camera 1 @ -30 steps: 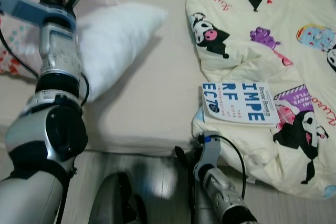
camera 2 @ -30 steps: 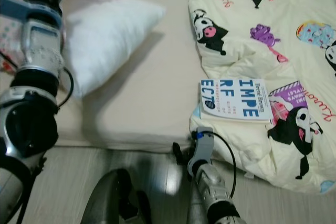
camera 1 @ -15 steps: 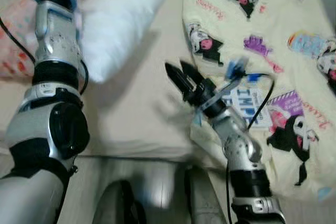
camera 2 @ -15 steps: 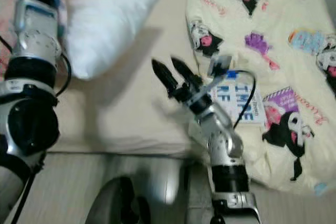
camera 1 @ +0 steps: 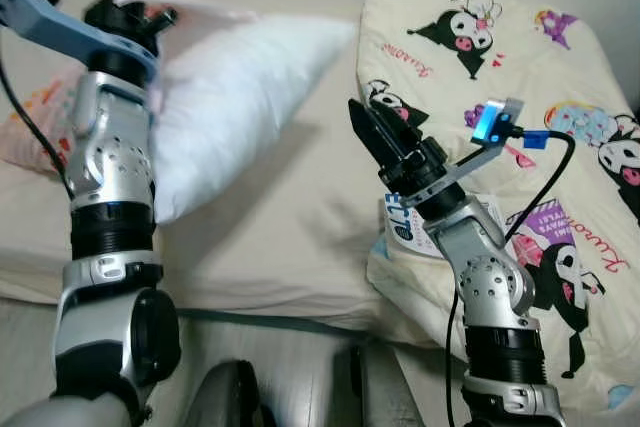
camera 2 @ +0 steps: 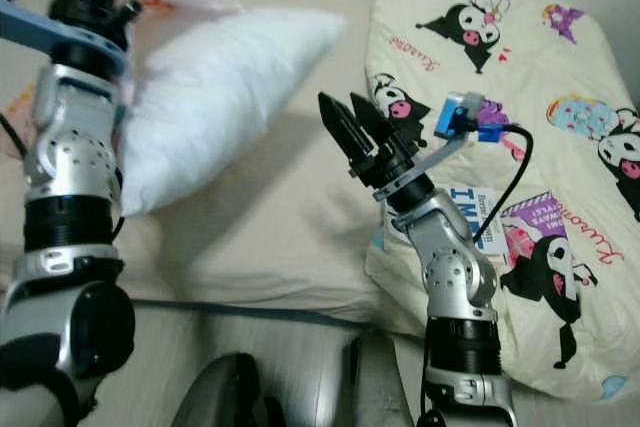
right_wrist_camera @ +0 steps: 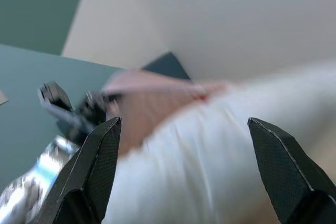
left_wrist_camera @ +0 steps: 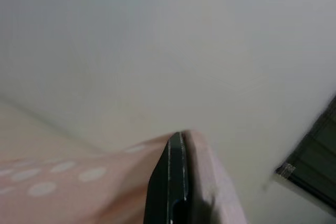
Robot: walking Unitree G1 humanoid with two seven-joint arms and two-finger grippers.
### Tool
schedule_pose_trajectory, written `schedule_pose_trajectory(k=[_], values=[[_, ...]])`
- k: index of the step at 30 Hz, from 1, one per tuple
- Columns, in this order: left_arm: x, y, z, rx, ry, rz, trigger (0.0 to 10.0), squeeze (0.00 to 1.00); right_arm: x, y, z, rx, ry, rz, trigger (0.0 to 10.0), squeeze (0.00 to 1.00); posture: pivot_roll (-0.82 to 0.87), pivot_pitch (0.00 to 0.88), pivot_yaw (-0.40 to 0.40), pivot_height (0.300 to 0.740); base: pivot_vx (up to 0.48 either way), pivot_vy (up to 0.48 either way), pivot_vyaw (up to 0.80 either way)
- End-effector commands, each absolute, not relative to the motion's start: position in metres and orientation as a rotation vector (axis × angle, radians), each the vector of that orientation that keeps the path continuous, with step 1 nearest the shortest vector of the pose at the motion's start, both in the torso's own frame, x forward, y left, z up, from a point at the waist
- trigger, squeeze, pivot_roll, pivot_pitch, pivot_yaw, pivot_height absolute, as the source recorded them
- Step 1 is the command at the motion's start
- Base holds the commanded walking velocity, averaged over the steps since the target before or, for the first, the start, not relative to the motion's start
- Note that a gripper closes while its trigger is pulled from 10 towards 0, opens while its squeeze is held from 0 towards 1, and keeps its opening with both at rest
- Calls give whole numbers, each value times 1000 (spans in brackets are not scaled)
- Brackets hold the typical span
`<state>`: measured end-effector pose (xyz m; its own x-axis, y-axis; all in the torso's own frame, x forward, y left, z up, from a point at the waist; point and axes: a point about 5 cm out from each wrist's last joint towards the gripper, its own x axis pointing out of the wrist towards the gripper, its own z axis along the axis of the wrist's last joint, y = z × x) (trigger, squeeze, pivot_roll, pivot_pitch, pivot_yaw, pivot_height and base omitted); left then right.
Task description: Clean up the room
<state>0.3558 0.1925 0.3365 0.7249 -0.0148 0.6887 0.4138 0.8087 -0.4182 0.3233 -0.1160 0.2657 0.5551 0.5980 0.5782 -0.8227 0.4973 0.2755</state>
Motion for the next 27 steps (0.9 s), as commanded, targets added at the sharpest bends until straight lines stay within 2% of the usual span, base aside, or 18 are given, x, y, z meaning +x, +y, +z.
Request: schedule_pose_trajectory(k=[1,4,6,7,8,9,12,19,25,27], values=[[346,180,352,-583,-785,-325,0,0,323,-110,269,514,-432,899,10000,0,-136,108,8,606,0,0,0],[339,169,347,-614,-759,-357,0,0,336,-104,258,282,-349,791,10000,0,-128,101,1,606,0,0,0],[335,163,350,-632,-759,-390,0,0,342,-102,250,186,-324,745,10000,0,-122,99,0,606,0,0,0],[334,159,351,-636,-756,-406,0,0,344,-101,246,164,-312,727,1765,0,-117,97,-1,606,0,0,0],[334,159,351,-636,-756,-406,0,0,344,-101,246,164,-312,727,1765,0,-117,97,-1,606,0,0,0],[333,157,352,-635,-754,-416,0,0,344,-99,242,144,-293,728,0,0,-117,97,-1,606,0,0,0],[330,154,352,-632,-739,-425,0,0,338,-91,229,48,-234,781,0,0,-113,98,0,606,0,0,0],[327,151,352,-646,-719,-439,0,0,328,-97,234,96,-266,830,0,0,-125,90,5,606,0,0,0],[326,147,352,-655,-718,-462,0,0,334,-101,209,-58,-126,783,0,0,-119,91,2,606,0,0,0],[320,141,357,-676,-729,-516,0,0,345,-99,183,-133,0,704,0,0,-96,92,-8,606,0,0,0]])
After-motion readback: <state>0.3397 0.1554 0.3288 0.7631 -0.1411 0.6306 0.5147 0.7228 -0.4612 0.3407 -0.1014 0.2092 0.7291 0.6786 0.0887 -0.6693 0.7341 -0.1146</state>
